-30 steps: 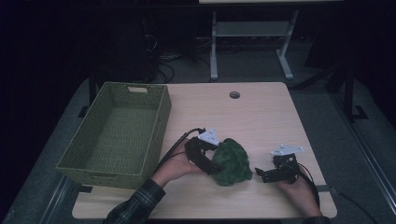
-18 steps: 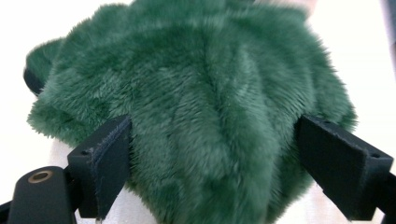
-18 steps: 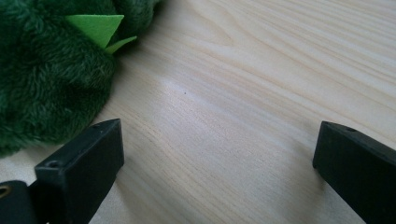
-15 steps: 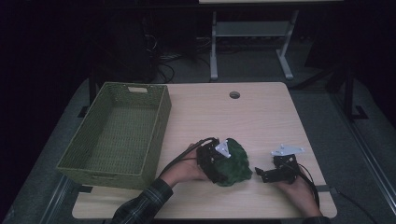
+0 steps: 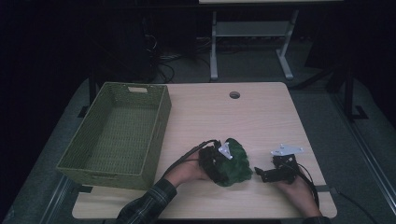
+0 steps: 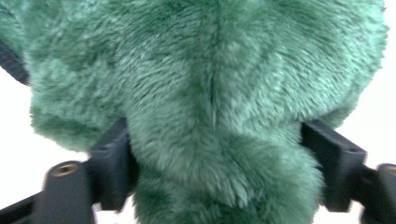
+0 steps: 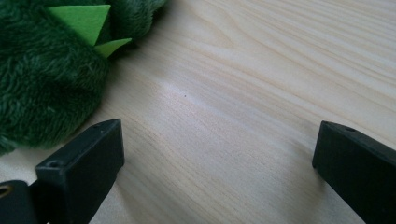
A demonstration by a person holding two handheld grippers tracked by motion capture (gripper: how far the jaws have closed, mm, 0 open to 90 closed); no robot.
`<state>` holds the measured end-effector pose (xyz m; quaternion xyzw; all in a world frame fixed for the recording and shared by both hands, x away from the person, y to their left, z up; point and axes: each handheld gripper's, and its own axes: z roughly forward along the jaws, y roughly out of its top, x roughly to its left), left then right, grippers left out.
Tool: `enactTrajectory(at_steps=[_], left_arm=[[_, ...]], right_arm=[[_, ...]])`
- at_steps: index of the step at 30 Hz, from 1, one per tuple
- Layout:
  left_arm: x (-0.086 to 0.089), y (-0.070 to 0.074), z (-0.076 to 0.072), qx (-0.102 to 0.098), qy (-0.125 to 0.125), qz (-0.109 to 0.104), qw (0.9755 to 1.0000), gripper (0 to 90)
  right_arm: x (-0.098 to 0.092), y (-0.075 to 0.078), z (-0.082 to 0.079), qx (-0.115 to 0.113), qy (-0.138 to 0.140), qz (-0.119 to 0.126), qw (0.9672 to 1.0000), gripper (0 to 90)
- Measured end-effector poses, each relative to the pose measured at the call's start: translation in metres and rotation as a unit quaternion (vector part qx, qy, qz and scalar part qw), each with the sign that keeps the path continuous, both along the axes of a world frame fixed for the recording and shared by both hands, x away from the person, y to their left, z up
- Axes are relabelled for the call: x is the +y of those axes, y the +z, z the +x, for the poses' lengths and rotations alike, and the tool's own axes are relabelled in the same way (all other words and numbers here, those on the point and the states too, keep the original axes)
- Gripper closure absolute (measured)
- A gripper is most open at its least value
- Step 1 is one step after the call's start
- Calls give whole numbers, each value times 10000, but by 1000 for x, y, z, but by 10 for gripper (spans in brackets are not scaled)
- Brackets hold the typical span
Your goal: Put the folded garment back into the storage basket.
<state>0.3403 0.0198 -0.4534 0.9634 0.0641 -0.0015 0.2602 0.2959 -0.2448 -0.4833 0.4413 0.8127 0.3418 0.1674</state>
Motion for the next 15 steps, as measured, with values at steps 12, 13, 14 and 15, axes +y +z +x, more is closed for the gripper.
enactTrajectory(at_steps=[12, 13, 14, 15], left_arm=[[4, 5, 5, 430, -23, -156, 9989, 691], [5, 5, 6, 504, 18, -188, 9986, 694], [6, 6, 7, 540, 42, -198, 9983, 697], [7, 8, 6, 525, 60, -204, 9984, 698]], right_arm=[[0, 0, 0, 9, -12, 6, 10000, 20], [0, 0, 0, 7, -12, 7, 10000, 20], [0, 0, 0, 1, -5, 4, 10000, 19], [0, 0, 0, 2, -8, 6, 10000, 19]])
